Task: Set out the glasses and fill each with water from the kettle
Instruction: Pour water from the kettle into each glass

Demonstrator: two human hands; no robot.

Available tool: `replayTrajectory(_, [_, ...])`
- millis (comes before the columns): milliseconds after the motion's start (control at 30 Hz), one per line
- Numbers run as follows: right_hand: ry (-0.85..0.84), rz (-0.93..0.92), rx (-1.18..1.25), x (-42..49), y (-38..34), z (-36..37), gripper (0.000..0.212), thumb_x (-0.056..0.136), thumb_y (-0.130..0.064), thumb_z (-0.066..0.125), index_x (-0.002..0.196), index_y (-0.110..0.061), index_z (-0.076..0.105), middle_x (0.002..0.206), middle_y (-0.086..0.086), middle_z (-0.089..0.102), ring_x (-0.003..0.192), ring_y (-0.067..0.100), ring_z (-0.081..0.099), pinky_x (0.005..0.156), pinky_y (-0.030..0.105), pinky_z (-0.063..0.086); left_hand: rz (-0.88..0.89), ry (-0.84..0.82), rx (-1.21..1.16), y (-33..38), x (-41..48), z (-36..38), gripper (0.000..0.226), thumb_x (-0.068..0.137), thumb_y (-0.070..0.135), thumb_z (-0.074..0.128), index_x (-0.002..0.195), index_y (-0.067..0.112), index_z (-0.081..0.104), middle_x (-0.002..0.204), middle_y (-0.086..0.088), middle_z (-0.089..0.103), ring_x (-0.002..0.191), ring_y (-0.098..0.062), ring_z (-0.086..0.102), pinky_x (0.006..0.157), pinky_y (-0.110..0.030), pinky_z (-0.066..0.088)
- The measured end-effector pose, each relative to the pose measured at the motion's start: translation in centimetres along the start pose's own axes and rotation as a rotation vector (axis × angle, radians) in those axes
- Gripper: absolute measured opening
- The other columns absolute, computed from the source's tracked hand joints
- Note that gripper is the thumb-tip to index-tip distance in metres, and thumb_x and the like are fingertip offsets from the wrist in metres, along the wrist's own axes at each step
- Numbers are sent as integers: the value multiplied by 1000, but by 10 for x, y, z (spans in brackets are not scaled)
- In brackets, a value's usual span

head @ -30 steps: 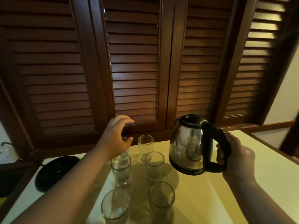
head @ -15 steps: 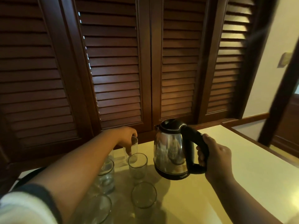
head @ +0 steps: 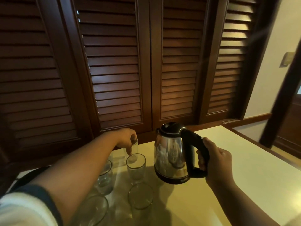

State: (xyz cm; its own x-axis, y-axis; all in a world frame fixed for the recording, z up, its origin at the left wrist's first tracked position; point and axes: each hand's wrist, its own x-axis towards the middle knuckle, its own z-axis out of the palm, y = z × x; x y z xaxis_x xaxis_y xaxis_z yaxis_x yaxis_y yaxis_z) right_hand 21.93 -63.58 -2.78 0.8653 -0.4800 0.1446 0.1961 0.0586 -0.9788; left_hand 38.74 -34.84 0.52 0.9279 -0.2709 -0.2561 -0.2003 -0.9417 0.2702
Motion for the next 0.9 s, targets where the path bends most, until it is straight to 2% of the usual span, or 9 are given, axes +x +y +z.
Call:
replayTrajectory(167, [-4, 1, -9, 0, 1, -2, 48, 102, -34, 59, 74, 3, 72, 56, 14, 58, 53, 29, 52, 67, 41, 44, 0, 90, -219, -1, -1, 4, 68, 68, 6, 93, 125, 19, 58, 115, 0, 59, 108, -21, 59, 84, -34, 55])
replayTrajectory(333, [-13, -4, 16, 1, -3, -2, 48, 102, -33, 59, 73, 4, 70, 55, 14, 57, 51, 29, 50, 65, 41, 43, -78, 214, -587, 0, 1, 2, 86, 64, -2, 90, 137, 20, 50, 116, -8, 64, 111, -26, 63, 94, -43, 56])
replayTrajectory(433, [-30, -10, 23, 2, -8, 1, 49, 102, -34, 59, 74, 4, 69, 55, 13, 56, 52, 29, 49, 64, 40, 43, -88, 243, -782, 2, -3, -2, 77, 67, -7, 86, 134, 17, 55, 120, -7, 64, 114, -25, 60, 93, -44, 53])
replayTrajectory(533, [-36, -12, 34, 3, -12, 2, 47, 102, -33, 59, 75, 4, 69, 55, 14, 56, 52, 29, 49, 62, 38, 43, -80, 242, -930, 3, -9, -3, 66, 71, -10, 81, 125, 22, 60, 121, -3, 64, 110, -21, 58, 95, -51, 51])
replayTrajectory(633, [-56, -14, 52, 4, -17, 3, 47, 103, -31, 58, 75, 5, 68, 54, 13, 54, 51, 28, 47, 61, 37, 42, -40, 244, -1040, 0, -13, -3, 59, 73, -8, 79, 118, 25, 61, 122, -6, 63, 115, -28, 59, 94, -59, 51])
replayTrajectory(800, [-105, -35, 66, 6, -27, 10, 50, 103, -31, 56, 75, 10, 66, 52, 15, 52, 45, 25, 46, 59, 37, 40, 16, 267, -1235, -7, -24, -7, 59, 79, -9, 76, 127, 23, 61, 124, -9, 57, 114, -34, 60, 89, -63, 55])
replayTrajectory(900, [-129, -50, 53, 6, -34, 14, 50, 103, -31, 56, 75, 9, 66, 52, 13, 51, 44, 23, 46, 59, 37, 39, 45, 280, -1272, -9, -30, -6, 59, 81, -9, 74, 127, 24, 61, 125, -11, 57, 114, -33, 61, 93, -64, 54])
